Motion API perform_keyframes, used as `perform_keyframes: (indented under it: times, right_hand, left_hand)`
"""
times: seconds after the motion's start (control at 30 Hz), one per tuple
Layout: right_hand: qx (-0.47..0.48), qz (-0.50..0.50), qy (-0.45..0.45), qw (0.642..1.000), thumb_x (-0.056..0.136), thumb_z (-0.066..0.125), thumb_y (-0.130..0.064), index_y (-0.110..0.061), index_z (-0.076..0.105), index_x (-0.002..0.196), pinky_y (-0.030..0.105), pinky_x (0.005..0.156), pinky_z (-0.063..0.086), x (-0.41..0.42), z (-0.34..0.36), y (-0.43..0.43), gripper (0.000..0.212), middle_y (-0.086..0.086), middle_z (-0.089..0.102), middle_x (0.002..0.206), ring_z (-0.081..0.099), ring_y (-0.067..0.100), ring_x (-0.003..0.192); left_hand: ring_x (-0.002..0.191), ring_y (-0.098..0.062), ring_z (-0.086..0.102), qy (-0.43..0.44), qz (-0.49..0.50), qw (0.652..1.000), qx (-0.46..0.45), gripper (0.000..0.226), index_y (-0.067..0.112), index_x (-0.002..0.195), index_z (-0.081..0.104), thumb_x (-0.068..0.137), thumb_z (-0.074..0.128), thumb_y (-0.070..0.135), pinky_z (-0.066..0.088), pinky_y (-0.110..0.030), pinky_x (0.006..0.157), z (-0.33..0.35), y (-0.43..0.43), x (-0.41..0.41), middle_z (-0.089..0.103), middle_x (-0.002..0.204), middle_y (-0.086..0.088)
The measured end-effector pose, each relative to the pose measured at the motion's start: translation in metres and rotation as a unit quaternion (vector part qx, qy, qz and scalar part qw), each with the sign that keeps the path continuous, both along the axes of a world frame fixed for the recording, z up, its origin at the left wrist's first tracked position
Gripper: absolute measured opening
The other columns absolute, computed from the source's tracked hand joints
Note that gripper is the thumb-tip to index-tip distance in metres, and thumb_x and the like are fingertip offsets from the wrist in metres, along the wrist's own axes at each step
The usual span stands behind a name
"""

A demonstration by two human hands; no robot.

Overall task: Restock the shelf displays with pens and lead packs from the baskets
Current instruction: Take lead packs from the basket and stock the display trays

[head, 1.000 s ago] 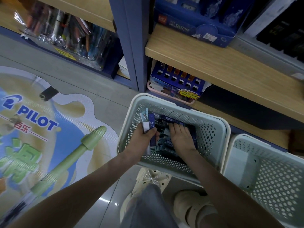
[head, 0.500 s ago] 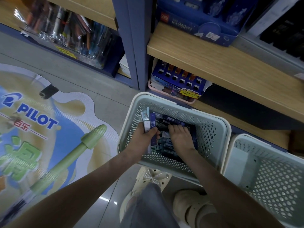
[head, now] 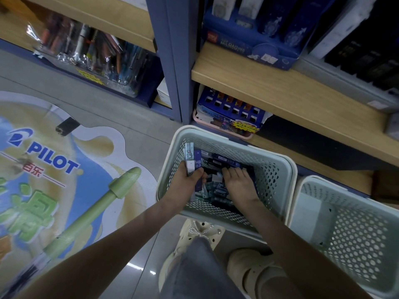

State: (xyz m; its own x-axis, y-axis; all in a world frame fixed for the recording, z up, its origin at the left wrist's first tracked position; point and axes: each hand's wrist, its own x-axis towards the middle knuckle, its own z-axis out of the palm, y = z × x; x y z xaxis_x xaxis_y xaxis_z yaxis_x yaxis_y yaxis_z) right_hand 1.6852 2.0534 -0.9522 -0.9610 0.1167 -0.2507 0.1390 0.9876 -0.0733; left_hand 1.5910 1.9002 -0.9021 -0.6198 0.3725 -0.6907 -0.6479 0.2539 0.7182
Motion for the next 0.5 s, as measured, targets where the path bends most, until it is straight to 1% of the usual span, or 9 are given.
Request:
perform_keyframes:
  times: [0.07, 0.1, 0.17, 0.2, 0.27, 0.3, 0.37, 0.43, 0.5]
  right_hand:
    - [-0.055, -0.064, -0.001, 0.996, 0.033, 0.083, 0.01, 0.004, 0.068, 0.099, 0.035, 0.069, 0.054, 0.003, 0.013, 0.003, 0.068, 0.016, 0.067, 0.08, 0.065, 0.032, 0.073]
    - [-0.108, -0.11, 0.001, 0.988, 0.049, 0.083, 0.009, 0.004, 0.067, 0.105, 0.035, 0.073, 0.053, 0.004, 0.02, 0.004, 0.058, 0.017, 0.067, 0.086, 0.065, 0.034, 0.08]
    - [-0.219, -0.202, -0.001, 0.954, 0.084, 0.068, -0.003, 0.002, 0.061, 0.117, 0.029, 0.074, 0.047, 0.005, 0.034, 0.006, 0.034, 0.017, 0.064, 0.098, 0.062, 0.031, 0.089]
    - [-0.262, -0.25, -0.01, 0.932, 0.092, 0.061, -0.011, 0.0, 0.059, 0.118, 0.026, 0.068, 0.043, 0.004, 0.042, 0.006, 0.028, 0.014, 0.062, 0.093, 0.06, 0.024, 0.081]
    - [-0.357, -0.323, -0.011, 0.877, 0.095, 0.058, -0.021, -0.002, 0.06, 0.104, 0.023, 0.054, 0.032, 0.003, 0.052, 0.005, 0.02, 0.006, 0.051, 0.071, 0.044, 0.012, 0.057]
    - [-0.399, -0.349, -0.004, 0.848, 0.094, 0.059, -0.022, -0.002, 0.058, 0.095, 0.024, 0.053, 0.03, 0.003, 0.056, 0.005, 0.02, 0.004, 0.046, 0.066, 0.039, 0.01, 0.054]
    - [-0.467, -0.377, 0.006, 0.8, 0.092, 0.062, -0.022, -0.002, 0.055, 0.084, 0.028, 0.063, 0.035, -0.001, 0.063, 0.002, 0.023, 0.007, 0.05, 0.068, 0.044, 0.01, 0.06]
    - [-0.509, -0.39, 0.005, 0.767, 0.091, 0.063, -0.022, 0.004, 0.056, 0.092, 0.034, 0.076, 0.042, -0.004, 0.064, -0.001, 0.027, 0.022, 0.06, 0.086, 0.057, 0.02, 0.076]
    - [-0.533, -0.403, 0.007, 0.744, 0.091, 0.063, -0.017, -0.003, 0.063, 0.099, 0.034, 0.086, 0.045, -0.008, 0.065, 0.0, 0.016, 0.013, 0.068, 0.098, 0.064, 0.02, 0.093]
  left_hand:
    - [0.072, -0.018, 0.06, 0.006, -0.006, 1.0, -0.011, 0.013, 0.0, 0.109, 0.048, 0.098, 0.051, 0.007, 0.052, -0.027, 0.066, 0.004, -0.001, -0.004, 0.063, 0.085, -0.012]
    - [0.074, -0.02, 0.06, 0.003, -0.005, 1.0, -0.015, 0.01, 0.002, 0.107, 0.049, 0.098, 0.051, 0.007, 0.052, -0.032, 0.069, 0.004, -0.001, -0.005, 0.063, 0.086, -0.012]
    - [0.076, -0.023, 0.06, -0.011, 0.004, 1.0, -0.024, 0.011, 0.001, 0.107, 0.05, 0.097, 0.052, 0.006, 0.052, -0.038, 0.075, 0.003, 0.001, -0.006, 0.065, 0.089, -0.013]
    - [0.076, -0.023, 0.061, -0.016, 0.004, 0.999, -0.031, 0.016, -0.002, 0.11, 0.051, 0.097, 0.053, 0.006, 0.052, -0.037, 0.076, 0.002, 0.004, -0.006, 0.065, 0.09, -0.014]
    - [0.081, -0.024, 0.065, -0.024, -0.003, 0.999, -0.041, 0.024, -0.005, 0.114, 0.051, 0.095, 0.057, 0.008, 0.053, -0.032, 0.075, 0.001, 0.012, -0.003, 0.066, 0.093, -0.014]
    - [0.087, -0.026, 0.066, -0.025, -0.008, 0.999, -0.04, 0.024, -0.003, 0.114, 0.052, 0.095, 0.058, 0.009, 0.053, -0.03, 0.075, 0.001, 0.016, -0.002, 0.067, 0.094, -0.014]
    - [0.097, -0.024, 0.067, -0.021, -0.021, 0.999, -0.029, 0.022, 0.003, 0.115, 0.054, 0.095, 0.058, 0.011, 0.052, -0.026, 0.078, 0.003, 0.024, 0.0, 0.068, 0.1, -0.01]
    - [0.102, -0.018, 0.065, -0.027, -0.035, 0.999, -0.005, 0.023, 0.009, 0.119, 0.055, 0.097, 0.055, 0.013, 0.05, -0.027, 0.087, 0.004, 0.031, 0.001, 0.069, 0.109, -0.006]
    - [0.105, -0.014, 0.062, -0.048, -0.039, 0.998, 0.014, 0.018, 0.016, 0.116, 0.056, 0.098, 0.054, 0.016, 0.046, -0.029, 0.093, 0.005, 0.033, 0.001, 0.066, 0.113, -0.002]
